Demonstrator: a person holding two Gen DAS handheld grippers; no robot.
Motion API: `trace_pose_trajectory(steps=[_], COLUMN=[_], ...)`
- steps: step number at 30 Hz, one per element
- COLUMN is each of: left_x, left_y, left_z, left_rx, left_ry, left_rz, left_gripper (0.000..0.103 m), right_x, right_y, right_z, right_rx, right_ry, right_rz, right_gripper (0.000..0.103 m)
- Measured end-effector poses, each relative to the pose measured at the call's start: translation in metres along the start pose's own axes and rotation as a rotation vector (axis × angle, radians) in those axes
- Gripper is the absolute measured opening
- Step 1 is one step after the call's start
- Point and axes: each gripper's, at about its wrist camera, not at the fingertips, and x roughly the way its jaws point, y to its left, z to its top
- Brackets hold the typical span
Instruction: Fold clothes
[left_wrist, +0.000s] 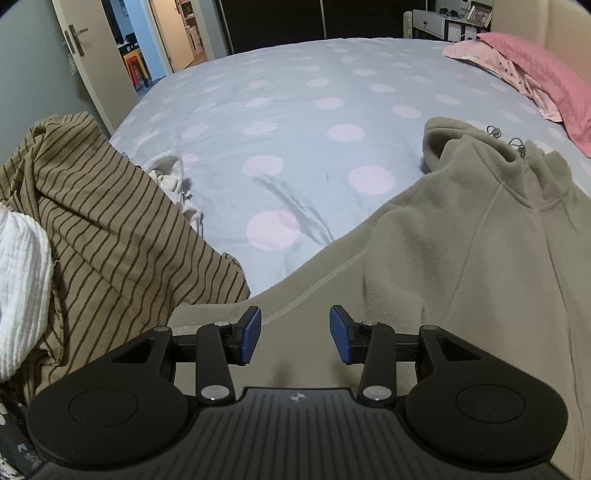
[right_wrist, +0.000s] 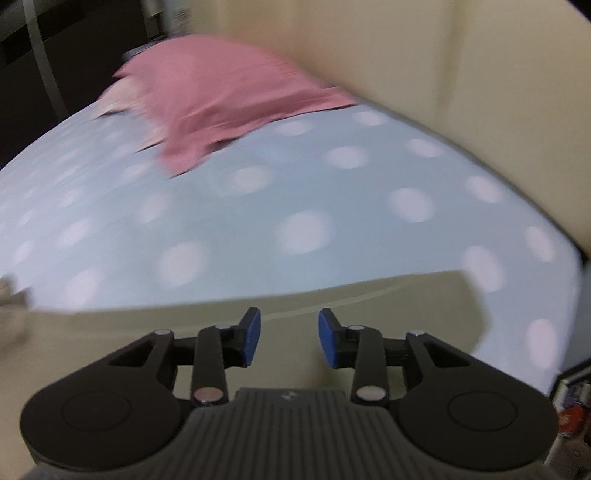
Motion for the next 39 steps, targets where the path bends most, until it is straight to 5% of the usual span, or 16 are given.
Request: trace_pose_trajectory(steps=[12,19,23,27,32,39], left_x=[-0.020,0.003,0.017,0.019,-0.023,-0.089], left_y=[0.067,0.092,0.092,0.086,0.080,0.020], left_z=[-0.035,-0.066,-0.074,-0.073,-0.061,-0.039], left_rx=[-0.143,-0.184,-0.157,-0.148,-0.177,-0.076], left_ry=[0.044,0.148,0.183,0.195,0.054,-0.166], left_rz=[0.090,0.096,0.100,0.080,0.013,-0.286], left_gripper=[0.046,0.048,0.047,0.019,0.010,0.009], right_x=[-0.099,-0.144,-0.134,-0.113,-0.103,-0.104], right_y=[0.213,0.237,0.248,0.244,0.235,0.247], right_z=[-0.079,-0.131,-0.151,-0.166,-0.165,-0.173], right_rx=[-0.395,-0.466,-0.472,-0.479,-0.441,-0.488], right_ry=[0.149,0.228,0.267,0.290,0.321,0.326], right_rz=[0.324,0.437,0.411,0.315,0.294,0.318], right_gripper=[0.051,0.062,0.064,0.064,0.064,0.064])
